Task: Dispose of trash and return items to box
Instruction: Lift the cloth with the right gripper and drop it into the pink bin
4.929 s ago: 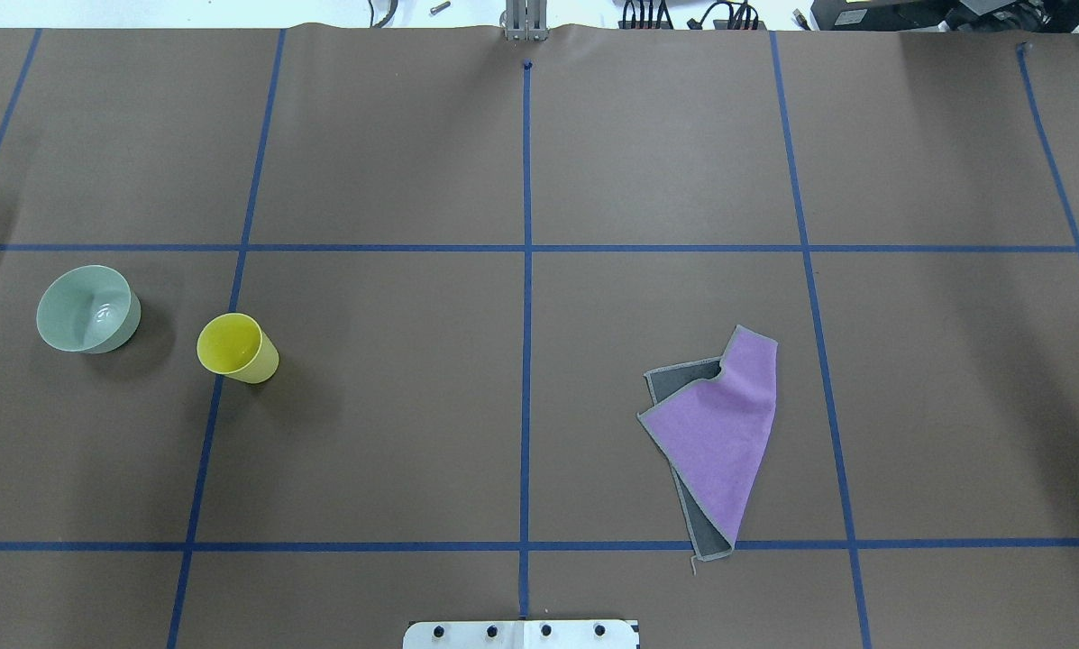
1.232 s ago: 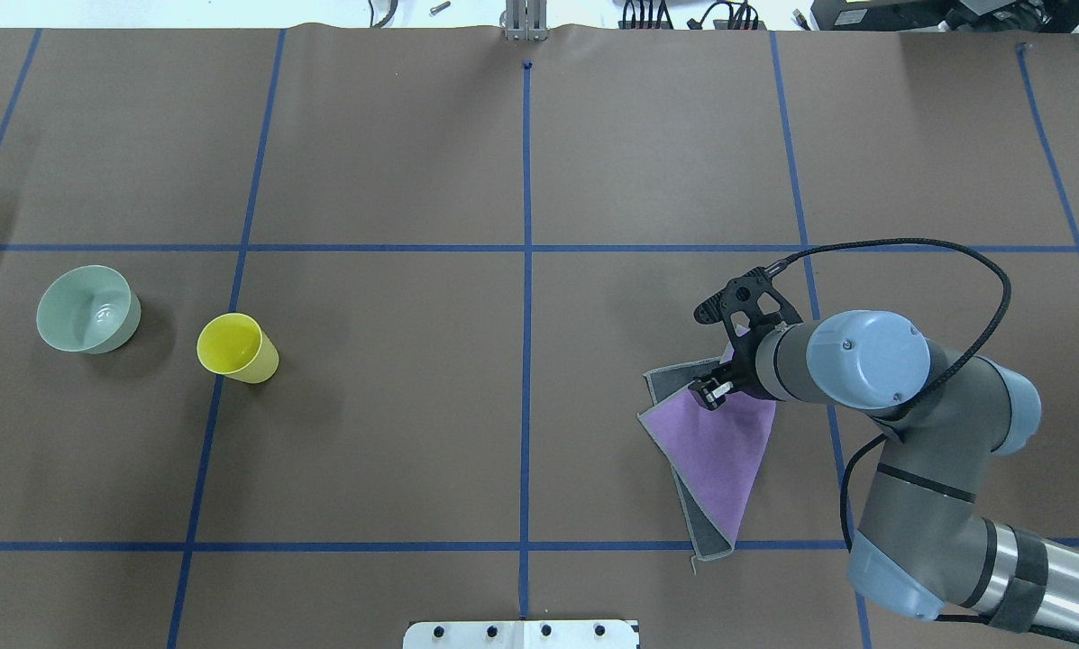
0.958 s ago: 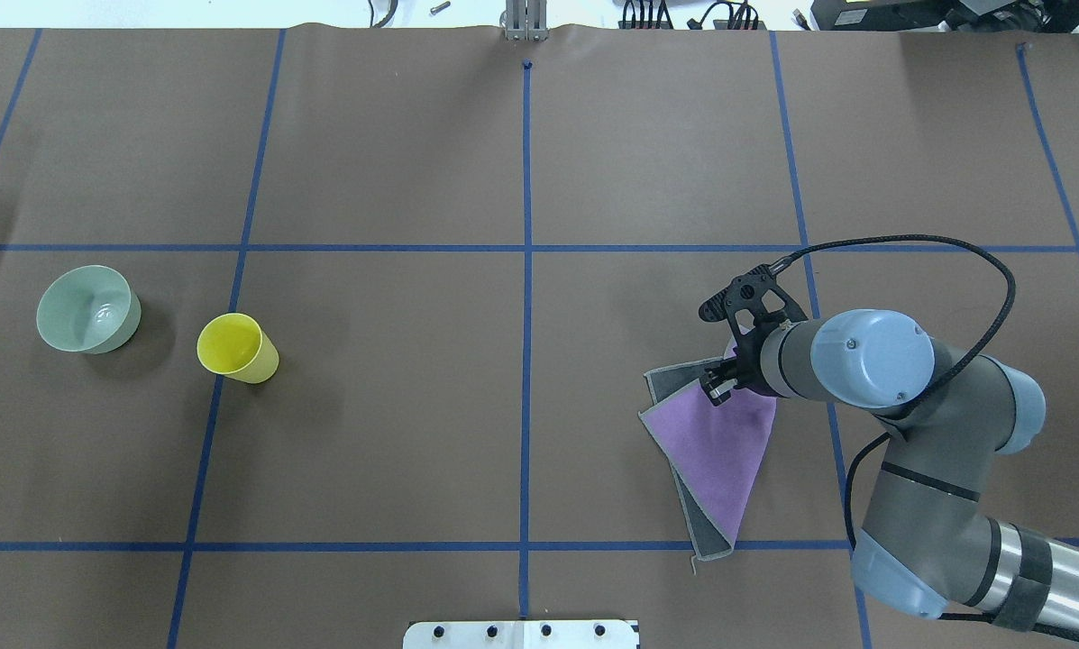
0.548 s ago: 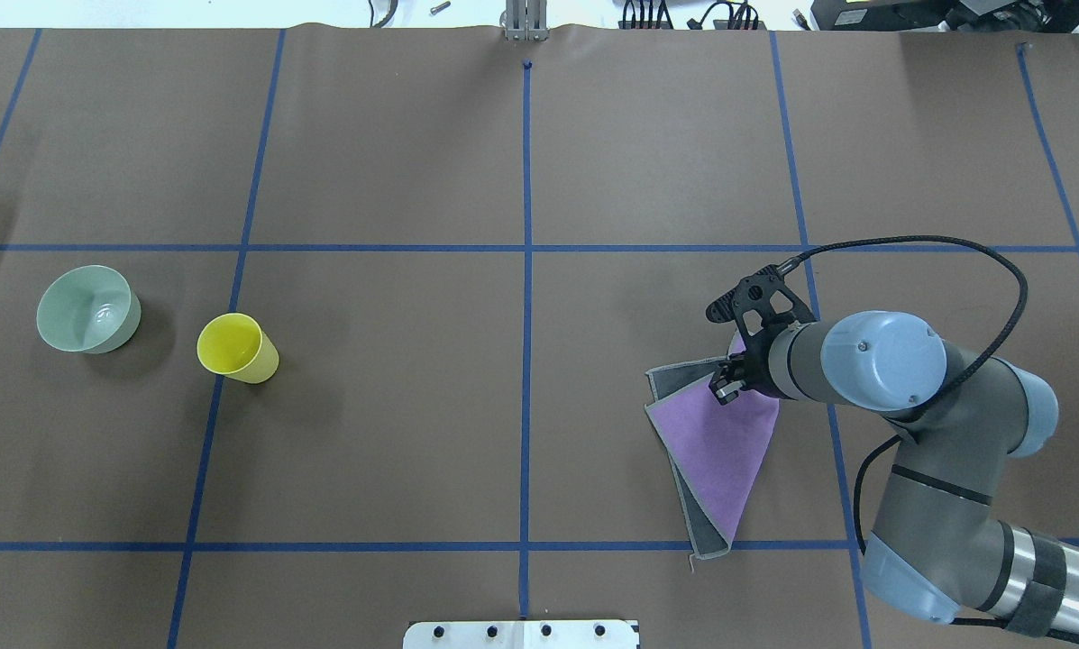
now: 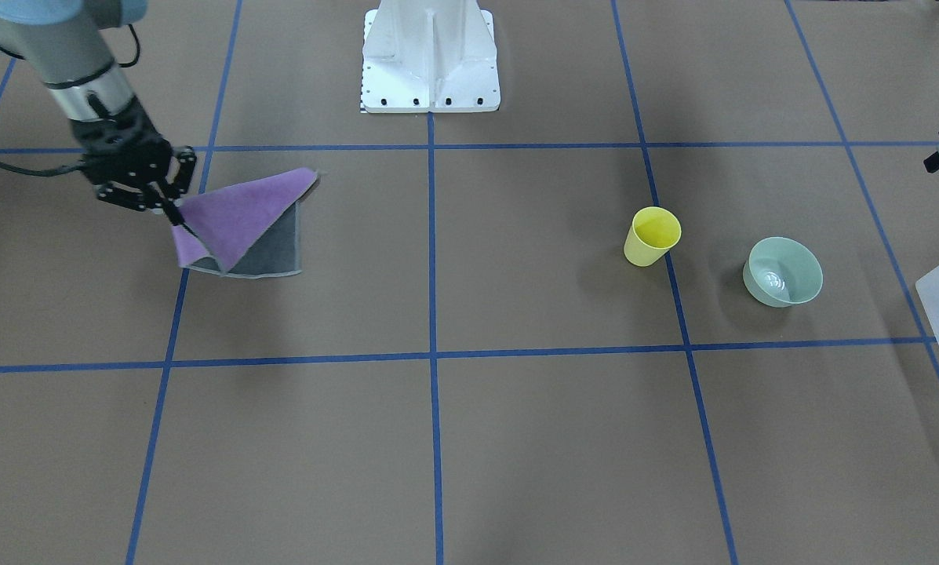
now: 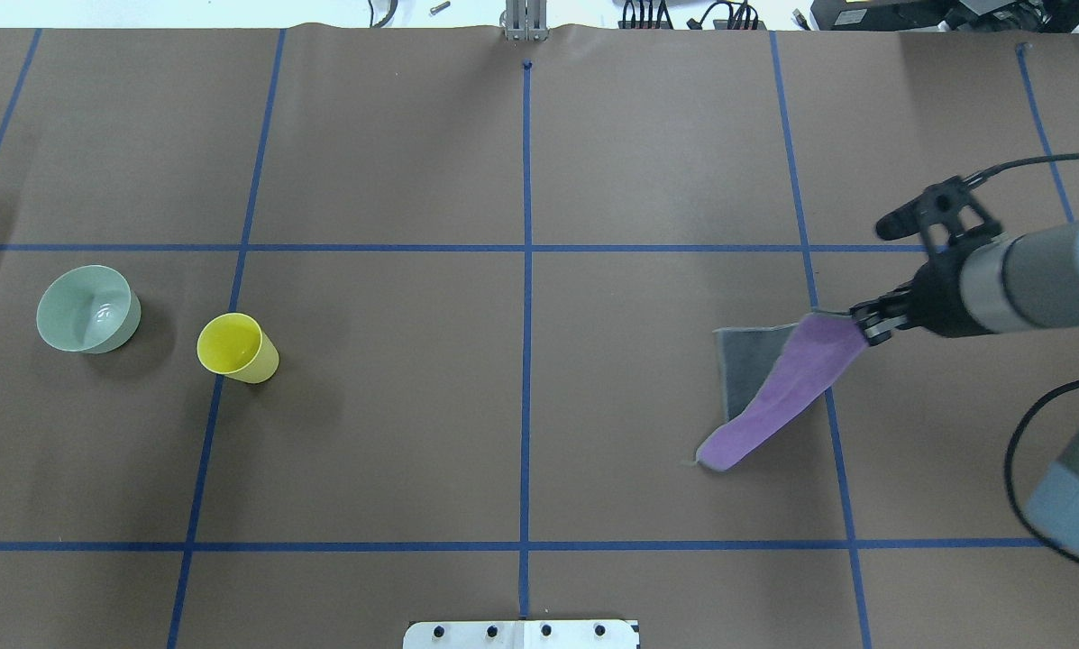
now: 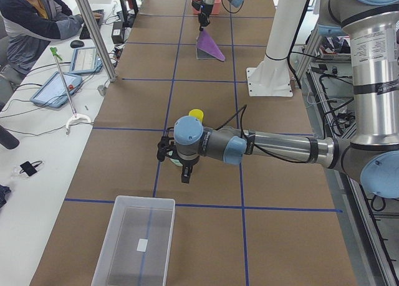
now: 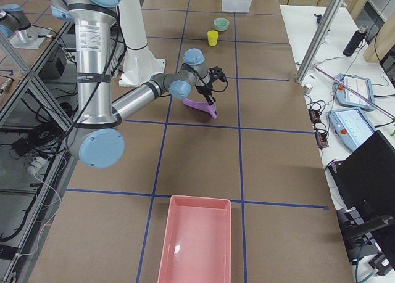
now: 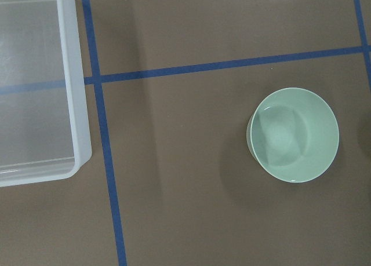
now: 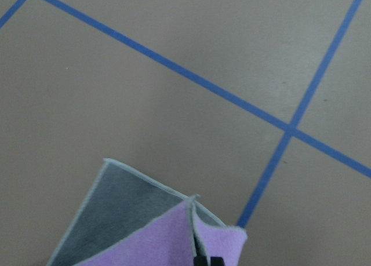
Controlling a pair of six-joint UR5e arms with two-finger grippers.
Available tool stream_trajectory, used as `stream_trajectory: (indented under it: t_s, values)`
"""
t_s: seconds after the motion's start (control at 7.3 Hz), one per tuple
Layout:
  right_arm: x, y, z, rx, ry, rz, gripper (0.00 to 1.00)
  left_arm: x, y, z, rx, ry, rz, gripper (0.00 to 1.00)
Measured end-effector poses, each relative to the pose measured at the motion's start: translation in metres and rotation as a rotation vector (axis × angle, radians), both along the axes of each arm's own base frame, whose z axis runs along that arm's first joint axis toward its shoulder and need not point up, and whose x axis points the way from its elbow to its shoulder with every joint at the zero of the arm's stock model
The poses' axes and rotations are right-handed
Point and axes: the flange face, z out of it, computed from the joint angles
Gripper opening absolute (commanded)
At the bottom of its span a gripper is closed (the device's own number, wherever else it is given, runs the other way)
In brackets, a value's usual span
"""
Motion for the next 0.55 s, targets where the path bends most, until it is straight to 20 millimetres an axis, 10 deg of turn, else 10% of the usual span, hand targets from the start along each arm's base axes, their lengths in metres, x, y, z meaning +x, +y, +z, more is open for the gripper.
stream_trajectory:
  t_s: [0.55]
  values:
    - [0.313, -0.017, 0.056, -0.005, 0.088, -0.01, 0.0, 0.005, -0.011, -0.009, 0.013, 0.008, -0.013, 0.98]
